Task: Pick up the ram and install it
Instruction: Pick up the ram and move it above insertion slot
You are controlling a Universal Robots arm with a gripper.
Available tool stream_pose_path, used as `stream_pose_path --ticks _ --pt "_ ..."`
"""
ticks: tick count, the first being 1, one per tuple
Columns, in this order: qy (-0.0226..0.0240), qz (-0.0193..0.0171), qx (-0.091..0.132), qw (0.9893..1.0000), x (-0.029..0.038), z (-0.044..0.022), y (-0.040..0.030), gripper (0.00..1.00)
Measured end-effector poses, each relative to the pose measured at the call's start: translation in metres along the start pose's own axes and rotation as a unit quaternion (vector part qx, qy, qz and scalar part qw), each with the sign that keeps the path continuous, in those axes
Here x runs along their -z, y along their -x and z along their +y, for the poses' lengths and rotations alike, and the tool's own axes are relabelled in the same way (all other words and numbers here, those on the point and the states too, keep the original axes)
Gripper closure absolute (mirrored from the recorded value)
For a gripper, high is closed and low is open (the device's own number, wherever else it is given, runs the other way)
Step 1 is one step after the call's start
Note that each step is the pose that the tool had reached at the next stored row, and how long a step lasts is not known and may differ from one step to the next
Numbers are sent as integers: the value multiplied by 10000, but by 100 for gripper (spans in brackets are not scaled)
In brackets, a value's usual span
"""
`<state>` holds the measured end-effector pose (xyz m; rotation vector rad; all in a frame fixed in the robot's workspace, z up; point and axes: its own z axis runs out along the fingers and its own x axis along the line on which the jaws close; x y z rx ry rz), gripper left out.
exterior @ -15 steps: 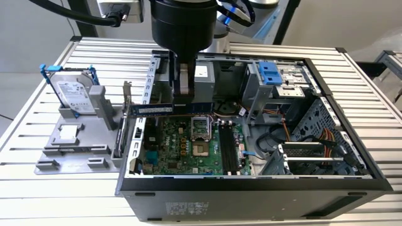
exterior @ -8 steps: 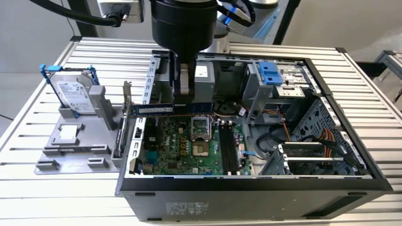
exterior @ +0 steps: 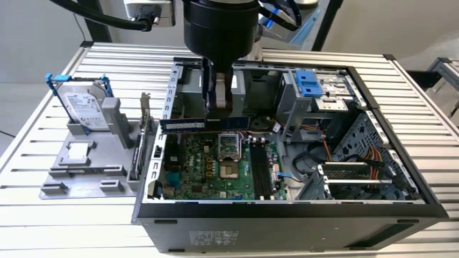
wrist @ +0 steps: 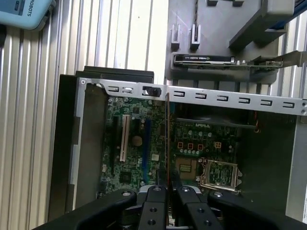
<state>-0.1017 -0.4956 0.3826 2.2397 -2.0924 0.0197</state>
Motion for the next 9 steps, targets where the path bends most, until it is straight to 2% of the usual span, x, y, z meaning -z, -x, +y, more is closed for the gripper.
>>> stream_pose_path --ticks 4,9 --pt "6 -1 -26 10000 3 -55 -3 100" --pt "8 -2 -29 10000 3 -67 -3 100"
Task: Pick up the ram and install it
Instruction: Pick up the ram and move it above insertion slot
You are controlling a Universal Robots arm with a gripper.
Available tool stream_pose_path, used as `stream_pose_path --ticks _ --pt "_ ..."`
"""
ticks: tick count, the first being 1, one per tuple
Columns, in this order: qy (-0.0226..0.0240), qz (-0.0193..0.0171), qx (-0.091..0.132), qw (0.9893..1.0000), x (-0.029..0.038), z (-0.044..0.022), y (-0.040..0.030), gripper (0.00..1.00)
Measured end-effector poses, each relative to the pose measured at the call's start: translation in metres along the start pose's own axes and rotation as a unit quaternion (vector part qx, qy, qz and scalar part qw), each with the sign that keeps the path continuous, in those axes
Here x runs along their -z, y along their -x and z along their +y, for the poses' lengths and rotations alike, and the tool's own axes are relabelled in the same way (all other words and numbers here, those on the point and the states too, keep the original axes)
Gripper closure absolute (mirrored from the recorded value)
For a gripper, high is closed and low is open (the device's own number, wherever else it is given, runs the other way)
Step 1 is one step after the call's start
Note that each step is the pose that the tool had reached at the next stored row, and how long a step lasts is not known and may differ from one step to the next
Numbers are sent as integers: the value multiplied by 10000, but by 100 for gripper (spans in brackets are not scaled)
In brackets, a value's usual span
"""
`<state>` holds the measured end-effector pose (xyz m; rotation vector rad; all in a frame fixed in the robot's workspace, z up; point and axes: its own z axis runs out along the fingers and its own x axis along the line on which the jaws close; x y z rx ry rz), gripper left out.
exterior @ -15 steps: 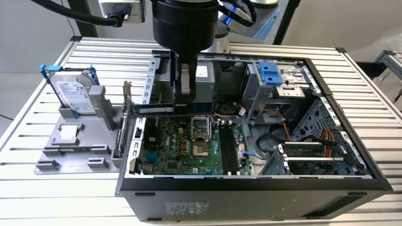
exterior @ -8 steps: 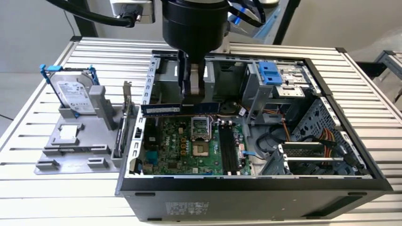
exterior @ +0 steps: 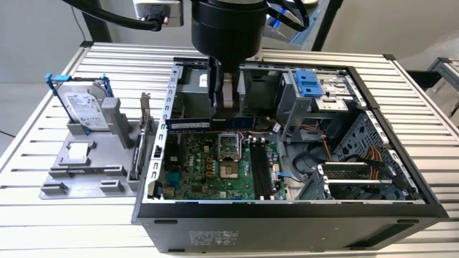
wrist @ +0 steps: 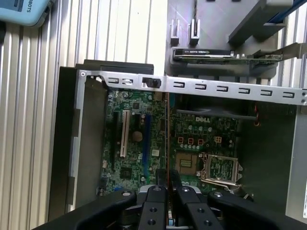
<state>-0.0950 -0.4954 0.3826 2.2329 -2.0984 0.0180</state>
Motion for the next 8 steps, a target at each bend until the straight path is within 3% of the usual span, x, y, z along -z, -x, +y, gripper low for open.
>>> stream_pose_path --ticks 8 --pt "0 0 0 10000 0 -5 0 100"
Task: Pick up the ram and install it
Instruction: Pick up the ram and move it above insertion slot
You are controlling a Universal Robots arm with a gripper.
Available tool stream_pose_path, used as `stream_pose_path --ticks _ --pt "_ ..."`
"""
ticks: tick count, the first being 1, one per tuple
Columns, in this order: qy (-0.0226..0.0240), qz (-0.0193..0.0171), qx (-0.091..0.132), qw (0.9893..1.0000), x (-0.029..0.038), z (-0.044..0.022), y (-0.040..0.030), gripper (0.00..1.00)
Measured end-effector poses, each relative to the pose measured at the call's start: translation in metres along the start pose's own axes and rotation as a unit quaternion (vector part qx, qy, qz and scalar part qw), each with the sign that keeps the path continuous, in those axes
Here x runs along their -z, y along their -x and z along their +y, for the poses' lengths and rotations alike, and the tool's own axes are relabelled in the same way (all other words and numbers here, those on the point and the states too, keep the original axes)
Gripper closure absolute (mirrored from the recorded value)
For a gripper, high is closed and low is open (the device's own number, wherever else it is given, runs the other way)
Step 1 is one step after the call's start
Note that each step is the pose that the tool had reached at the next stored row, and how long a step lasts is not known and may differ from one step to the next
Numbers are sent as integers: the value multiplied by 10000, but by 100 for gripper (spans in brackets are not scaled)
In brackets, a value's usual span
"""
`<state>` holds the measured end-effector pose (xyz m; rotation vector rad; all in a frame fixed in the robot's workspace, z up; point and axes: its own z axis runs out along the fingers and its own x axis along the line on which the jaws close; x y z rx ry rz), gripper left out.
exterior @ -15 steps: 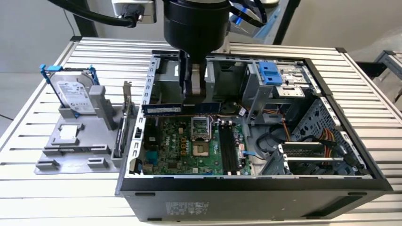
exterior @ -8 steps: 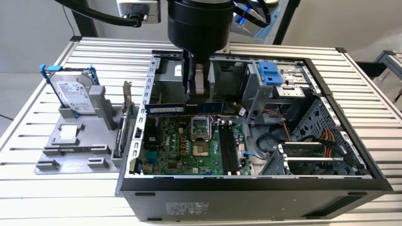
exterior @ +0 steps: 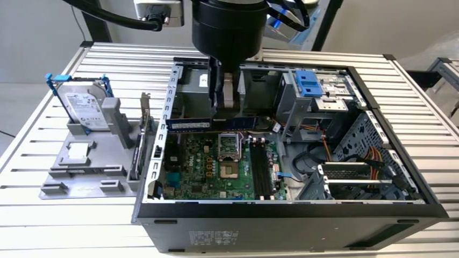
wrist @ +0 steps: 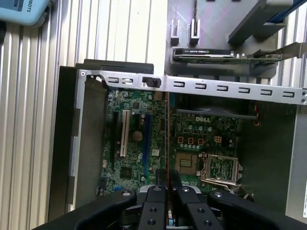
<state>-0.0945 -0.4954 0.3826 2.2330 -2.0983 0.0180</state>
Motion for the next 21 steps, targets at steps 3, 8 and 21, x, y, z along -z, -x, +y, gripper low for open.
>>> stream_pose_path --ticks 3,8,21 --pt "1 0 -8 10000 0 -9 0 100" --pt "4 2 -39 10000 3 -66 -2 100" --pt "5 9 -40 10000 7 -152 -6 100"
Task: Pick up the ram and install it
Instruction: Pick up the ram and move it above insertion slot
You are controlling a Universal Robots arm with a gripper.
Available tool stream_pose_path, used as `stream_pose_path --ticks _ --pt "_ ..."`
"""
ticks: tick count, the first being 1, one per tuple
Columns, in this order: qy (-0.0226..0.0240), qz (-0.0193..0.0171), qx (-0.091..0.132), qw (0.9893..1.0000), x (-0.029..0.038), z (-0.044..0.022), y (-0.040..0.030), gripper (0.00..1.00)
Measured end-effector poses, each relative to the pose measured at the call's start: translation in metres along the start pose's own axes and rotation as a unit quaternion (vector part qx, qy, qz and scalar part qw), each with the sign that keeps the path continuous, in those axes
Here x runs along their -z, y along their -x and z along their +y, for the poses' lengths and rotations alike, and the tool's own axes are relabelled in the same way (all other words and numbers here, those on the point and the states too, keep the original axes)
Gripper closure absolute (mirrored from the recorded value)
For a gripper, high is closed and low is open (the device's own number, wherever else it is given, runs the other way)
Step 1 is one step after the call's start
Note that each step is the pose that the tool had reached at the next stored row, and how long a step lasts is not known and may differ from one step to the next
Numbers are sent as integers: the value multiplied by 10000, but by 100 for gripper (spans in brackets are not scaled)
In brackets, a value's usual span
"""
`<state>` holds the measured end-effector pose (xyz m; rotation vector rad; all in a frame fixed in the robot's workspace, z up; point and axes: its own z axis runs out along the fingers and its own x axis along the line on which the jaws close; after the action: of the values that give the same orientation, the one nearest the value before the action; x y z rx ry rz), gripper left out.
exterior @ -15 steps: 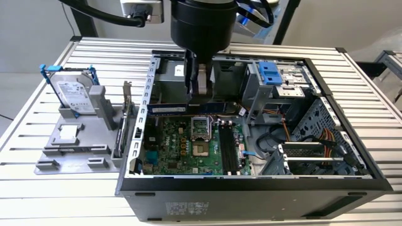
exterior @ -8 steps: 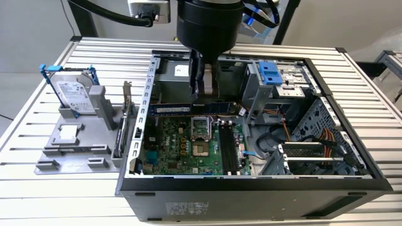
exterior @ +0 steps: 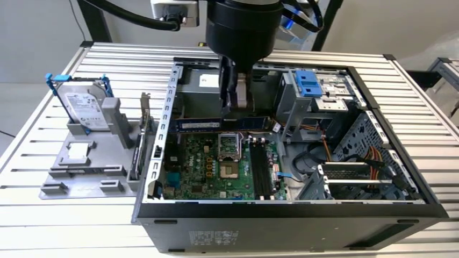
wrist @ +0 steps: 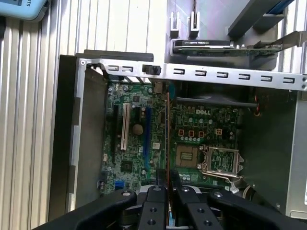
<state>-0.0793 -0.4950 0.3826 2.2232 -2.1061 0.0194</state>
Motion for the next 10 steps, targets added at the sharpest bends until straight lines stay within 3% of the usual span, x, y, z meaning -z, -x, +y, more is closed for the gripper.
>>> stream_pose_path --ticks 10 --pt "0 0 -1 10000 5 -110 -6 100"
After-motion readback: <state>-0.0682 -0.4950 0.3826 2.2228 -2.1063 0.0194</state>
